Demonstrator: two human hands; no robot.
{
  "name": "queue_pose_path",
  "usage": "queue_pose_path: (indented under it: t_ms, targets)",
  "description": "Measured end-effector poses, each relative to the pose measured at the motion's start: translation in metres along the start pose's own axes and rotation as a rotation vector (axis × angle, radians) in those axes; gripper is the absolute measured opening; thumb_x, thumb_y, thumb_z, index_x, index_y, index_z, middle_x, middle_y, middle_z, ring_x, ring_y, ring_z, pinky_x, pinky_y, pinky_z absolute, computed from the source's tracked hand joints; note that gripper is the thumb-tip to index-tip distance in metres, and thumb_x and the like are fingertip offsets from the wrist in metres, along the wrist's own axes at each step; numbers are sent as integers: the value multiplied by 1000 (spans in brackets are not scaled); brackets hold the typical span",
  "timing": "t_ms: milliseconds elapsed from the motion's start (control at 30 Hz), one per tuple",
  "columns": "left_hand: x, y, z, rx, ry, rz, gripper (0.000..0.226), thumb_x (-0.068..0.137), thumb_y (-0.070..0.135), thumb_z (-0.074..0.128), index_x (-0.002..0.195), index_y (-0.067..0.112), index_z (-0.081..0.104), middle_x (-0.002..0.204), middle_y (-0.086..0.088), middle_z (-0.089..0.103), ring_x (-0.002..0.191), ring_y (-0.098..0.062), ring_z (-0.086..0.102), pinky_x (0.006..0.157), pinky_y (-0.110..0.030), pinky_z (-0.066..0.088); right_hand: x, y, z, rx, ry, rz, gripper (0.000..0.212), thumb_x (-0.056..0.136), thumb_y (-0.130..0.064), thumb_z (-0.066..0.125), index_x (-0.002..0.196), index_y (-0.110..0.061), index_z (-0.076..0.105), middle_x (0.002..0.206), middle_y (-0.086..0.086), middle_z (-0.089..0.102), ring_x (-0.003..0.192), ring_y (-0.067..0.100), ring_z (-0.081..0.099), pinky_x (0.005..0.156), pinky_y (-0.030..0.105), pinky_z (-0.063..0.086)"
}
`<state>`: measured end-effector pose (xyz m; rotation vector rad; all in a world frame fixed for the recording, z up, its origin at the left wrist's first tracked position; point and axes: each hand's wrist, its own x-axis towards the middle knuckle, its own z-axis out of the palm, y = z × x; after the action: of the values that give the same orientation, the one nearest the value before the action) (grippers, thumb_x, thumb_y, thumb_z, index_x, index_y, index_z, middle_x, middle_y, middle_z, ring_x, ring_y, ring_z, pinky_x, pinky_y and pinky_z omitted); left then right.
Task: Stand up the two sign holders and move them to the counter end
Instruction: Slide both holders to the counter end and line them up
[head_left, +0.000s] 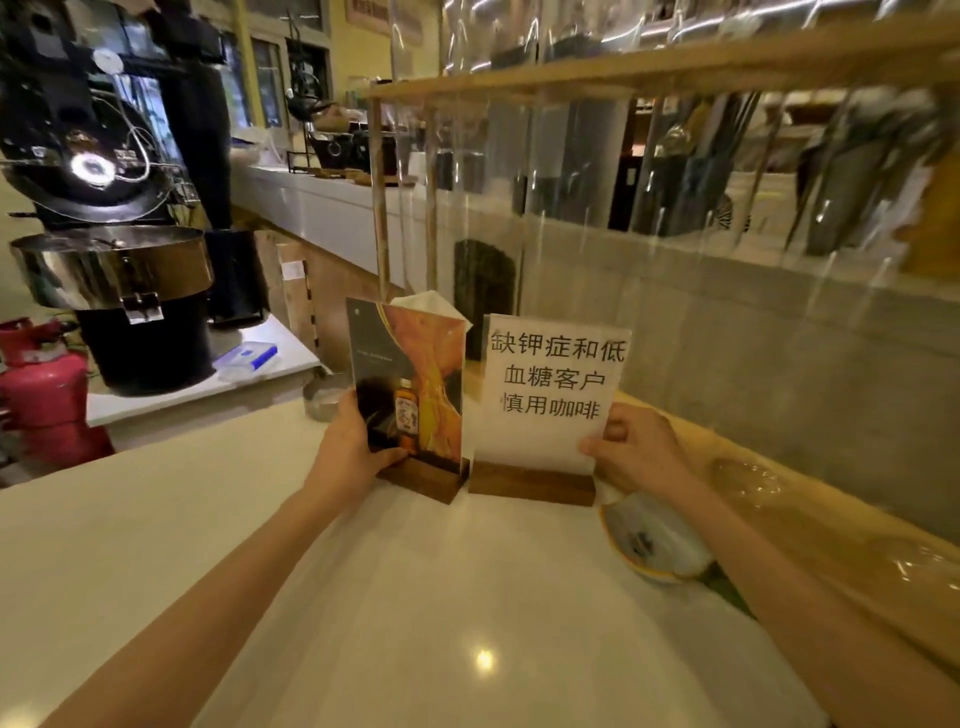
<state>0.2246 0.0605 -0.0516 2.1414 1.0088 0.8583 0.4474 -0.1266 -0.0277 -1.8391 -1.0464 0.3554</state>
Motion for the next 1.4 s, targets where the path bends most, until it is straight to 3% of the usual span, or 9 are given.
queue_pose_path:
  t_ms: [100,300,633,833,1000,1100,1200,1267,1400]
  targets:
    - [19,1,12,0,-41,26,86,66,10,78,135,8,28,138,-16,47,127,-31,45,106,-42,37,-2,4,-1,-26,73,3,35,75,0,68,110,-6,65,108,13,70,86,18,64,80,31,52]
    - [45,4,29,2,-86,14,89,69,9,76,138,12,21,141,-15,44,130,-32,42,107,-46,37,-7,9,0,-103,182,9,33,74,-5,69,107,-7,65,107,9,71,81,15,63,65,16,49]
    - [73,18,59,-28,-77,149,86,67,7,77,137,10,27,138,-16,46,128,-32,44,107,-45,36,-14,9,9,-125,305,41,35,80,-9,64,115,-10,61,120,6,66,107,20,62,63,4,41]
    - [80,17,69,-24,-79,177,81,70,10,75,136,11,29,138,-16,48,127,-32,45,108,-47,36,-16,3,12,-99,321,54,35,82,-7,61,117,-8,60,125,8,63,113,23,59,77,21,50]
    - [76,17,73,-10,-48,173,74,73,11,72,135,13,31,135,-16,50,125,-32,47,105,-46,37,-14,1,8,-70,263,117,37,81,-8,62,118,-10,59,122,9,65,107,26,61,65,16,47]
    - [75,18,72,-5,-83,131,81,68,13,77,135,16,31,135,-14,51,124,-31,48,103,-45,40,-8,-12,-3,-72,212,117,44,77,-9,68,119,-14,56,122,3,65,107,21,61,73,22,53]
    - [75,21,68,27,-146,76,88,63,17,81,135,16,30,136,-13,49,125,-31,47,103,-44,41,1,-46,-23,73,248,34,51,74,-11,72,120,-16,48,110,-1,65,92,10,63,72,26,55]
    - [73,25,67,35,-177,46,80,66,20,78,133,14,35,134,-14,51,122,-31,49,101,-43,43,12,-75,-38,89,278,-57,53,76,-16,71,122,-17,45,102,-5,58,83,4,57,65,18,49]
    - [65,26,65,52,-233,-53,48,71,24,74,113,6,58,112,-15,65,101,-27,60,81,-31,48,49,-125,-41,-106,146,-235,42,82,-21,63,121,-15,50,107,-4,56,96,8,53,69,13,40]
